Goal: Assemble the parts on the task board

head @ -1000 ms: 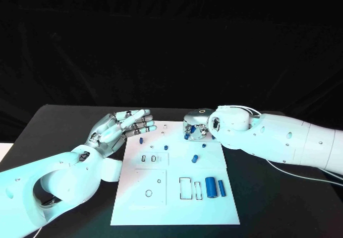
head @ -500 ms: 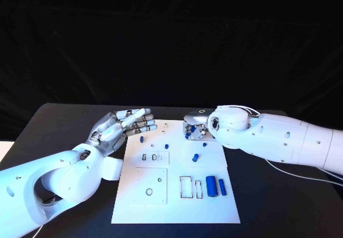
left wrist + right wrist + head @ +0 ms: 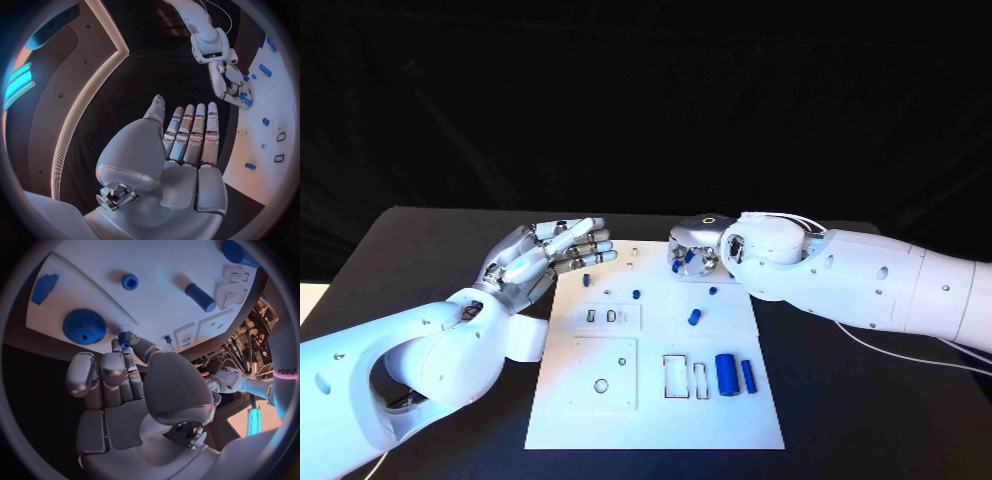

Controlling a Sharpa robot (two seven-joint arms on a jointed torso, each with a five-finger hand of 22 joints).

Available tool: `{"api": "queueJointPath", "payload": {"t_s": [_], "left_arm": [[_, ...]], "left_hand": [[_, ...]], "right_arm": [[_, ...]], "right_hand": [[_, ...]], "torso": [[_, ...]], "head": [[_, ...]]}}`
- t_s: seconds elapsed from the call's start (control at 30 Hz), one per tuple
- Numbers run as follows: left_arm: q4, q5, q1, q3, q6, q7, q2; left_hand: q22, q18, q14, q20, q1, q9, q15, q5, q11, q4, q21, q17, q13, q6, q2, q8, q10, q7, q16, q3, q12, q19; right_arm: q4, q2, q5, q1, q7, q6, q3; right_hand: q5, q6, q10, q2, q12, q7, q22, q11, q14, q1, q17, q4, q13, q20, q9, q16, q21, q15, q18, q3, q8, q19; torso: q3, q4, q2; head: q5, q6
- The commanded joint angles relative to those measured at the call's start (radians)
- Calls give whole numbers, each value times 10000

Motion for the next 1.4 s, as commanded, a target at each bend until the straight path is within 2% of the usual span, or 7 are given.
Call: {"api": "queueJointPath", "payload": {"t_s": [0.03,0.3,0.53,0.67,0.83,1.2,1.4], "left_arm": [[0,17,12,9,194,37,20],[-24,12,12,9,204,27,28],[-24,-22,12,9,203,26,24],[-38,-28,12,9,194,29,24],[-36,-32,11,9,188,30,38],[-18,-33,12,9,182,29,41],[-16,-33,12,9,187,22,61]], "left_hand": [[-9,121,48,-4,-11,15,7,51,-21,-67,-5,-13,-10,15,90,-8,23,185,22,13,6,64],[-12,120,60,-5,7,15,7,52,-21,-83,-15,-39,-11,18,102,-7,27,186,22,27,7,56],[-12,120,65,-5,13,16,6,52,-21,-89,-19,-49,-12,23,106,-5,31,187,23,32,8,54],[-12,120,65,-5,13,16,6,52,-21,-89,-19,-49,-12,23,106,-5,31,187,23,32,8,54],[-12,120,65,-5,13,16,6,52,-21,-89,-19,-49,-12,23,106,-5,31,187,23,32,8,54],[-12,120,65,-5,13,16,6,52,-21,-89,-19,-49,-12,23,106,-5,31,187,23,32,8,54],[-13,120,78,-5,19,18,5,51,-22,-99,-26,-70,-12,30,110,-1,38,186,25,39,10,50]], "right_arm": [[129,-7,-34,0,-39,-1322,12],[18,227,-40,37,-247,-1976,37],[-271,618,-50,80,-278,-2214,61],[-476,850,-55,88,-295,-2226,65],[-848,1202,-27,92,-317,-2089,67],[-1305,1611,-26,66,-344,-1965,67],[-1462,1771,-5,23,-295,-1880,66]], "right_hand": [[60,49,135,15,-55,15,5,-72,17,184,-26,2,34,-60,130,12,57,8,-158,162,-9,-49],[59,30,102,-103,-108,44,23,-44,14,97,-30,35,29,-49,136,26,76,27,-161,302,-48,-55],[39,-1,52,-195,-129,62,38,-23,18,37,-12,64,25,-36,136,52,90,42,-163,370,-73,-55],[33,-18,27,-235,-133,70,43,-14,17,8,-21,82,25,-28,135,53,95,50,-164,394,-82,-56],[16,-40,-5,-287,-135,78,32,-2,18,-47,-13,125,24,-20,134,68,94,62,-161,414,-89,-68],[33,-75,-59,-351,-136,88,26,13,19,-117,-5,187,24,-11,131,87,96,76,-158,434,-96,-77],[55,-84,-71,-378,-132,90,21,16,16,-153,-17,221,26,-8,132,85,95,81,-156,436,-94,-83]], "torso": [[-10,16,-3],[-28,39,16],[-47,57,63],[-51,62,82],[-77,80,124],[-109,189,200],[-116,194,214]], "head": [[18,47],[77,86],[56,164],[70,169],[94,187],[74,192],[106,174]]}}
